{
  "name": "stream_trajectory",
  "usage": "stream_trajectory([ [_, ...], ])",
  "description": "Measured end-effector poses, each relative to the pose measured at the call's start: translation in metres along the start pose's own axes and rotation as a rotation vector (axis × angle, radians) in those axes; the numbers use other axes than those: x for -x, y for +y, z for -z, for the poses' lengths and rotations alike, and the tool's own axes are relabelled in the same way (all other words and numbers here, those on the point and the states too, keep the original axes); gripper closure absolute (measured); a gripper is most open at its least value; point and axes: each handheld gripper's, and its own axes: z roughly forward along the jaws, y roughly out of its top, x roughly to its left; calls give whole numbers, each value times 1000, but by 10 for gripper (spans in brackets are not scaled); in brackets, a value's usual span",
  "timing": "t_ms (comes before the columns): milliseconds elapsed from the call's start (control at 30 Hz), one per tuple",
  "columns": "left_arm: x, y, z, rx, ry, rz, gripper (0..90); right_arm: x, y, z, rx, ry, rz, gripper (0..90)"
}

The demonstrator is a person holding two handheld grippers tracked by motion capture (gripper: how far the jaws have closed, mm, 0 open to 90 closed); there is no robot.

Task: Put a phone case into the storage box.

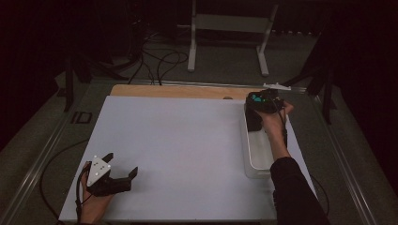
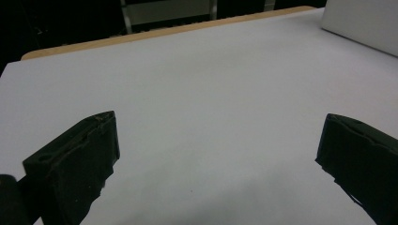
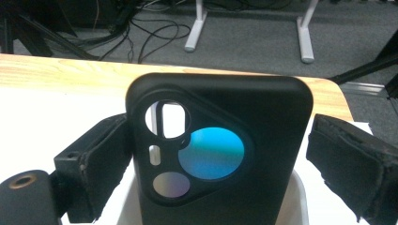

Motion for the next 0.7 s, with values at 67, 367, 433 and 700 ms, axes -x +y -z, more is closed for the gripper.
stream_trajectory([
  [67,0,0,0,1,-1,0,0,0,0,0,1,-1,0,78],
  [367,0,0,0,-1,0,3,0,1,1,6,10,-9,5,78],
  [433,0,0,0,-2,0,1,0,1,1,9,14,-4,9,78],
  [700,1,0,-1,-4,-2,-2,0,-5,2,31,18,61,55,79],
])
